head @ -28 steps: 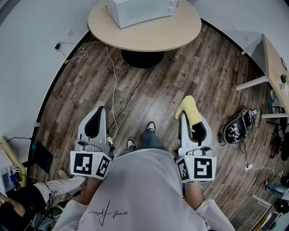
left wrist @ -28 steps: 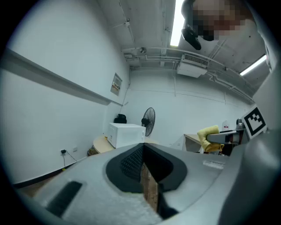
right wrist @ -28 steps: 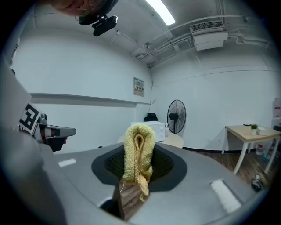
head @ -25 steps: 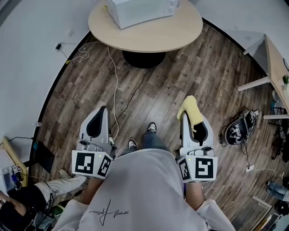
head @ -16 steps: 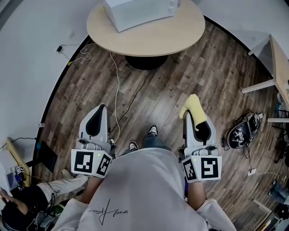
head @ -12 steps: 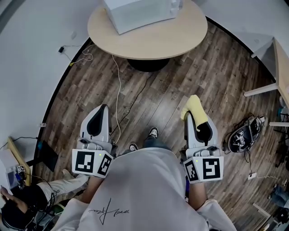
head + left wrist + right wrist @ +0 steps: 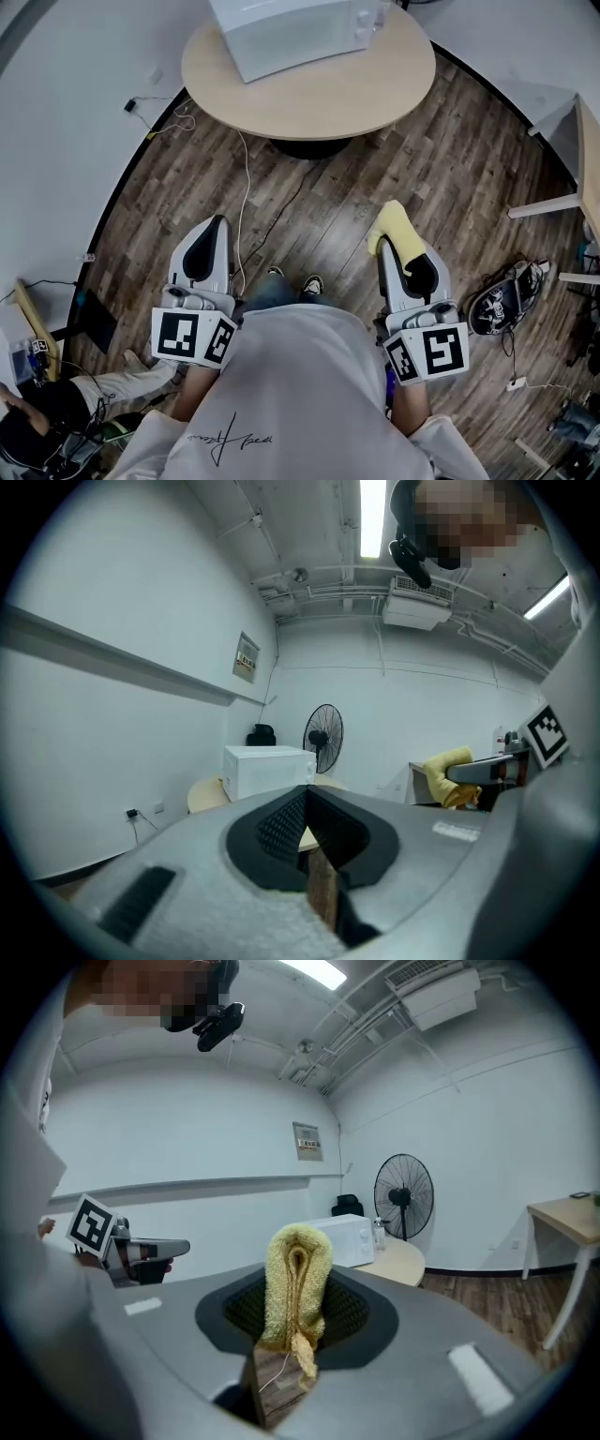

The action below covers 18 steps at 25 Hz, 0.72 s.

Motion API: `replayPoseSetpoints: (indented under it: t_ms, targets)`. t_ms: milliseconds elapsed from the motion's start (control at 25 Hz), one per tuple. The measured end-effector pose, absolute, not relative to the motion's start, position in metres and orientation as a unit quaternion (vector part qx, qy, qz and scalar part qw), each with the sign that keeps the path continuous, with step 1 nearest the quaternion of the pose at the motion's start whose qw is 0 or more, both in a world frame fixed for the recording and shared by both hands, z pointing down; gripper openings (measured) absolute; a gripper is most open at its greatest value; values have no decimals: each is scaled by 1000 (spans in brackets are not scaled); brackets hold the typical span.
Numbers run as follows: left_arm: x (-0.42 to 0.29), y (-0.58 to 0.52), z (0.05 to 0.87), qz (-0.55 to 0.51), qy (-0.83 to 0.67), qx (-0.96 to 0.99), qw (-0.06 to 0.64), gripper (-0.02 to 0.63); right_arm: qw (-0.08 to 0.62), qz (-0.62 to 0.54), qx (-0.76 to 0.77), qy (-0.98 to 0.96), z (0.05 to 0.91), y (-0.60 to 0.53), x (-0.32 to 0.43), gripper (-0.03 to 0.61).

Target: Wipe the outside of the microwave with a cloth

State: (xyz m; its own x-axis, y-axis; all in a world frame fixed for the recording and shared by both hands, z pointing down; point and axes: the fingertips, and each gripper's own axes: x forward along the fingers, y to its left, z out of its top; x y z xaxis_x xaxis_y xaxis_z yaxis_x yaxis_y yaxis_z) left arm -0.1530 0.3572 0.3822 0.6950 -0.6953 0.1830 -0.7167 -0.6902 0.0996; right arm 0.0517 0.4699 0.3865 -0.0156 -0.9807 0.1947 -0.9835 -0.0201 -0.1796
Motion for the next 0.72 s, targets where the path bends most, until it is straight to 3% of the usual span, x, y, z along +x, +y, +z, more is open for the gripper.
replayPoseSetpoints:
  t_ms: [720]
  targets:
    - [-103,261,389,41,-382,918,97,-9,34,132,685,-716,389,370,84,127]
